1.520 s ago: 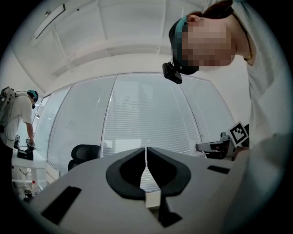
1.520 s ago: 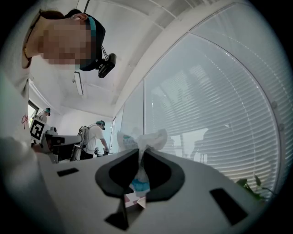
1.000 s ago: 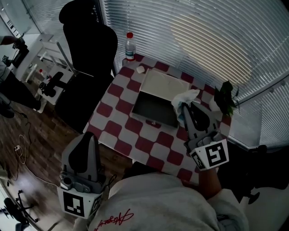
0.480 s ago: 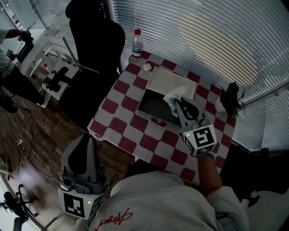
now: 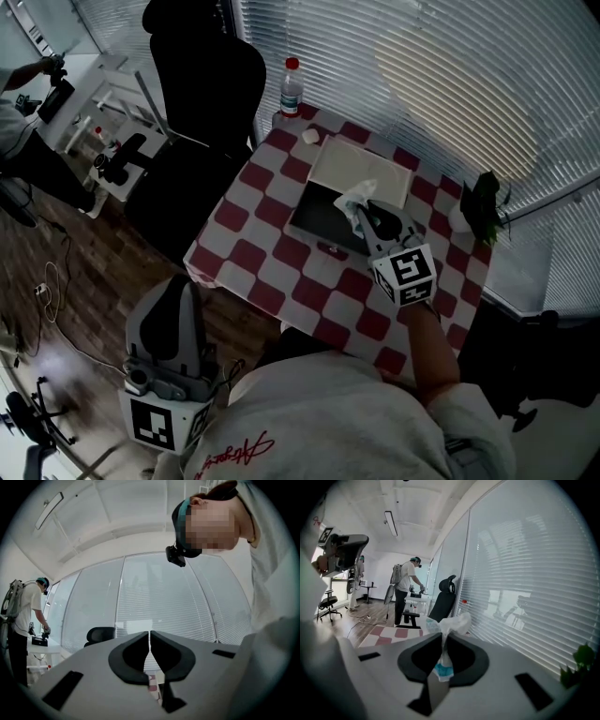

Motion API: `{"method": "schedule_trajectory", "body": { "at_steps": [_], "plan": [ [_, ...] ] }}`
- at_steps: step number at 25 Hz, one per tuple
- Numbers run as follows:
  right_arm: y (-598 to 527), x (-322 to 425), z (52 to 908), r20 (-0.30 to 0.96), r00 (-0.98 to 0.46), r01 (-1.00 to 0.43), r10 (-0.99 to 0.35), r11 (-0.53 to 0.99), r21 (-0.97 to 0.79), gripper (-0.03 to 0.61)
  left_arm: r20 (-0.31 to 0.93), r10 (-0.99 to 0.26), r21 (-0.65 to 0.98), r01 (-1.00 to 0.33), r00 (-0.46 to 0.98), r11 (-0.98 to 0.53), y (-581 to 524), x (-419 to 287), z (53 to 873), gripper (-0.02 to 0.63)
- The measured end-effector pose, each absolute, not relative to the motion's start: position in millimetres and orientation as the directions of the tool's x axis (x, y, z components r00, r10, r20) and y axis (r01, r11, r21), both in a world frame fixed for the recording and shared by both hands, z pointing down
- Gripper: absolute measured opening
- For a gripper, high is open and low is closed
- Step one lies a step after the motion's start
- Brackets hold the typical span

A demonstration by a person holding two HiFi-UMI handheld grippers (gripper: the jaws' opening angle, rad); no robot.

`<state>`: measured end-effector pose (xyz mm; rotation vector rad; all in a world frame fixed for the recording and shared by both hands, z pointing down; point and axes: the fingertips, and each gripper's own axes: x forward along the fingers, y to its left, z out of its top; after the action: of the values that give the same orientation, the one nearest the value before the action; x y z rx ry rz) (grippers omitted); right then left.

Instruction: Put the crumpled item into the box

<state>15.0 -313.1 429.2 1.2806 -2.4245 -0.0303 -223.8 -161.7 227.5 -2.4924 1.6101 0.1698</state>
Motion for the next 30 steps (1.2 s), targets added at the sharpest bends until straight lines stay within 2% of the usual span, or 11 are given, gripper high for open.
{"method": "schedule_trajectory", "body": {
  "at_steps": [12,20,30],
  "plan": [
    [-326.0,12.7,482.2,0.469,-0.49,-0.75,-0.735,0.63,0.202,0.046,-0.206,-0.897,-0.079,-0.92,0.392,-0.384,-159.5,-227.4,224.7,0.025],
    [-330.6,10.8,521.1,0.587,-0.465,-0.712,-0.663,0.674,0.197,0.046,-0.17,-0.905,-0.085,-0.921,0.39,-0.38,-158.5,-230.0,229.5,0.025],
    [-333.0,7.4,547.2,0.659,-0.447,-0.689,-0.605,0.703,0.178,0.046,-0.157,-0.911,-0.091,-0.924,0.381,-0.371,-157.8,-234.6,231.2,0.025]
  ]
}}
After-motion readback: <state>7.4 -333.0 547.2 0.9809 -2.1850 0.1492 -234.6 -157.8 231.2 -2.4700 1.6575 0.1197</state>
